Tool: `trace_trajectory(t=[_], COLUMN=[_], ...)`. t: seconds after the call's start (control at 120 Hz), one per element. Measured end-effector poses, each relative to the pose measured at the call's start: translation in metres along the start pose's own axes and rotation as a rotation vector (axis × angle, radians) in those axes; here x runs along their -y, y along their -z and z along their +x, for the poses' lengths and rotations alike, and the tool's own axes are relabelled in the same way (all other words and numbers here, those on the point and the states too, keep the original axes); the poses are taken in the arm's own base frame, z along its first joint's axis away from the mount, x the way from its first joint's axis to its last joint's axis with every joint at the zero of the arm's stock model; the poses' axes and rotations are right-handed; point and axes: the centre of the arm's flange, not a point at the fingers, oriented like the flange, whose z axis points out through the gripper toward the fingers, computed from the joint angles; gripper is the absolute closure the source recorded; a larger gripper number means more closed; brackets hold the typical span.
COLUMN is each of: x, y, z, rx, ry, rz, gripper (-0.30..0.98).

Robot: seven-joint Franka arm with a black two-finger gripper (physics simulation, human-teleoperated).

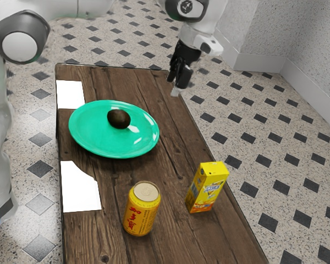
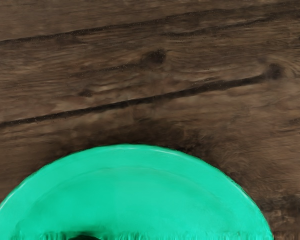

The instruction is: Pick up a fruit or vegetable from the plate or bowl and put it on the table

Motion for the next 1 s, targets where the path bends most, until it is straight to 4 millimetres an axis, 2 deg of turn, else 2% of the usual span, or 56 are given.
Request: trace_trajectory(t=[0.05, 0.083, 0.15, 0.2, 0.233, 0.3, 0.417, 0.492, 0.542, 0.65, 0.75, 1.0], x=[0.028, 0.040, 0.035, 0.036, 0.041, 0.050, 0.054, 0.045, 0.039, 0.027, 0.025, 0.049], y=[-0.042, -0.068, -0.111, -0.126, -0.129, -0.121, -0.120, -0.119, -0.123, -0.137, -0.151, -0.165], z=[-0.022, -0.035, -0.041, -0.043, -0.048, -0.065, -0.097, -0.125, -0.136, -0.141, -0.141, -0.134], rx=[0.019, 0.026, 0.037, 0.024, 0.003, -0.059, -0.122, -0.148, -0.157, -0.144, -0.122, -0.135], ry=[0.039, 0.054, 0.027, 0.018, 0.021, 0.025, 0.026, 0.048, 0.050, 0.038, 0.039, 0.060], rz=[-0.033, -0.038, -0.017, -0.004, -0.001, 0.006, 0.015, 0.064, 0.075, 0.053, 0.034, -0.024], gripper=[0.02, 0.02, 0.02, 0.02, 0.02, 0.02, 0.02, 0.02, 0.02, 0.03, 0.03, 0.03])
